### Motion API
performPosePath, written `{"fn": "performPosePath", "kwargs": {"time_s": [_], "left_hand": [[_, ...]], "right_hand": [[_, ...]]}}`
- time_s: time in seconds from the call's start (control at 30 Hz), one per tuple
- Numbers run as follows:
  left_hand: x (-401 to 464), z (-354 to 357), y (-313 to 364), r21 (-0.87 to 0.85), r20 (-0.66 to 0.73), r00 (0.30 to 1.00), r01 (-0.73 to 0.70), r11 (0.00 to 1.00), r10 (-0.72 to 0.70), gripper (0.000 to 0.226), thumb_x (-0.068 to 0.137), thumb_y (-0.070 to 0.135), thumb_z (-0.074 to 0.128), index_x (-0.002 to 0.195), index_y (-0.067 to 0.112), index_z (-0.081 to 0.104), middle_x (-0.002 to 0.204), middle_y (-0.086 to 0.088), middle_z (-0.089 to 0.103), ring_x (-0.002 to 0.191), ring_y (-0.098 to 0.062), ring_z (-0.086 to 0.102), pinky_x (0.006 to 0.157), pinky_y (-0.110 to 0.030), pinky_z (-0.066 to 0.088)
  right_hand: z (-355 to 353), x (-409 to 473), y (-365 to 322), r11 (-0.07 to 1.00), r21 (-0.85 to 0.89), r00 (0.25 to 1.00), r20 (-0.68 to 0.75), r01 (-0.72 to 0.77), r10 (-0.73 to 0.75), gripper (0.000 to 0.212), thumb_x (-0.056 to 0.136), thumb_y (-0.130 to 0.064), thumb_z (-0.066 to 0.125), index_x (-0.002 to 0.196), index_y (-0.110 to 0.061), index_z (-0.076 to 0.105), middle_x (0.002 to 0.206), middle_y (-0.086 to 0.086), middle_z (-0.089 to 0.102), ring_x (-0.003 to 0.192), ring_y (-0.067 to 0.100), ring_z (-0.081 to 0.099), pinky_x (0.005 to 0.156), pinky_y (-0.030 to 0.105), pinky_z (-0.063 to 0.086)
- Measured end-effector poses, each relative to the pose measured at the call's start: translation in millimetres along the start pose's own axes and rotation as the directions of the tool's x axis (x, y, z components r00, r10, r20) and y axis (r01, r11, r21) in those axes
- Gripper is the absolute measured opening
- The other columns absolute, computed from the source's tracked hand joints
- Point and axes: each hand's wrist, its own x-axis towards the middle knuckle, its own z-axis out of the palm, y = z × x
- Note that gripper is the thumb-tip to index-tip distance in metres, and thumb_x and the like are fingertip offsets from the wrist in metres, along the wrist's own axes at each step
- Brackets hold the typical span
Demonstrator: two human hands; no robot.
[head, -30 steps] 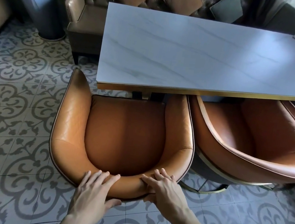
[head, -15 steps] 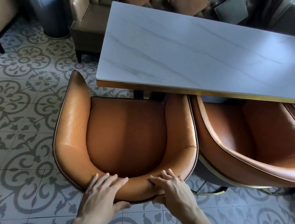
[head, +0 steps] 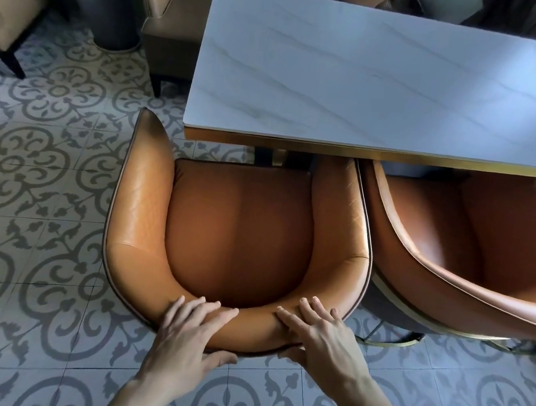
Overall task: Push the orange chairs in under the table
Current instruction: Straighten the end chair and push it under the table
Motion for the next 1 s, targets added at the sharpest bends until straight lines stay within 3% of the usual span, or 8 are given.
{"fn": "performPosePath", "kwargs": {"time_s": [0.1,0.27,0.43,0.77,0.83,1.0], "left_hand": [[-0.1,-1.4,-1.9,-0.011,-0.003,1.0,-0.02,1.0,0.02,0.073,0.082,0.085,0.025,0.145,0.049,0.029,0.147,0.013,0.042,0.142,-0.013,0.025,0.118,-0.038,0.0],[6.8,-9.8,-18.6,-0.029,0.001,0.999,-0.038,0.999,0.038,0.069,0.082,0.083,0.035,0.143,0.051,0.031,0.148,0.012,0.042,0.142,-0.013,0.024,0.117,-0.036,-0.001],[12.2,-19.7,-32.6,-0.002,0.024,0.999,-0.045,0.999,0.045,0.075,0.078,0.088,0.028,0.144,0.051,0.031,0.149,0.015,0.038,0.143,-0.009,0.019,0.118,-0.035,-0.001],[30.9,-51.0,-25.4,0.092,0.075,0.995,0.058,0.994,-0.065,0.068,0.085,0.074,0.045,0.145,0.052,0.022,0.153,0.015,0.028,0.145,-0.015,0.012,0.119,-0.042,-0.006],[65.5,-53.6,-16.2,0.099,0.063,0.996,0.062,0.993,-0.068,0.067,0.087,0.071,0.047,0.145,0.051,0.02,0.154,0.014,0.027,0.145,-0.017,0.012,0.119,-0.043,-0.005],[50.0,-36.7,-14.5,0.058,0.112,0.991,0.069,0.996,-0.075,0.065,0.087,0.068,0.049,0.144,0.052,0.02,0.153,0.015,0.025,0.146,-0.016,0.009,0.119,-0.044,-0.004]], "right_hand": [[-8.7,3.2,-2.6,1.0,0.01,1.0,0.005,-0.009,0.009,0.075,0.081,-0.05,0.079,0.147,-0.032,0.048,0.127,0.009,0.06,0.124,0.033,0.052,0.092,0.054,0.051],[-5.6,11.2,-19.0,0.997,0.051,0.998,-0.002,-0.059,0.059,0.075,0.085,-0.039,0.079,0.151,-0.031,0.044,0.138,0.016,0.054,0.135,0.039,0.044,0.102,0.062,0.044],[-5.1,26.8,-26.6,0.998,0.037,0.998,-0.018,-0.056,0.057,0.071,0.09,-0.049,0.071,0.153,-0.034,0.04,0.135,0.012,0.054,0.129,0.033,0.044,0.1,0.059,0.043],[-17.2,46.4,-25.3,0.997,0.055,0.996,-0.073,-0.047,0.051,0.072,0.094,-0.045,0.067,0.156,-0.035,0.033,0.148,0.015,0.047,0.142,0.037,0.032,0.112,0.065,0.03],[-23.0,62.7,-3.4,0.994,0.063,0.992,-0.093,-0.085,0.09,0.072,0.093,-0.046,0.069,0.155,-0.035,0.035,0.146,0.016,0.048,0.141,0.038,0.033,0.112,0.066,0.03],[-12.2,48.0,-7.1,0.995,0.025,0.995,-0.03,-0.097,0.097,0.071,0.089,-0.045,0.072,0.152,-0.034,0.041,0.142,0.017,0.053,0.136,0.041,0.041,0.107,0.067,0.036]]}}
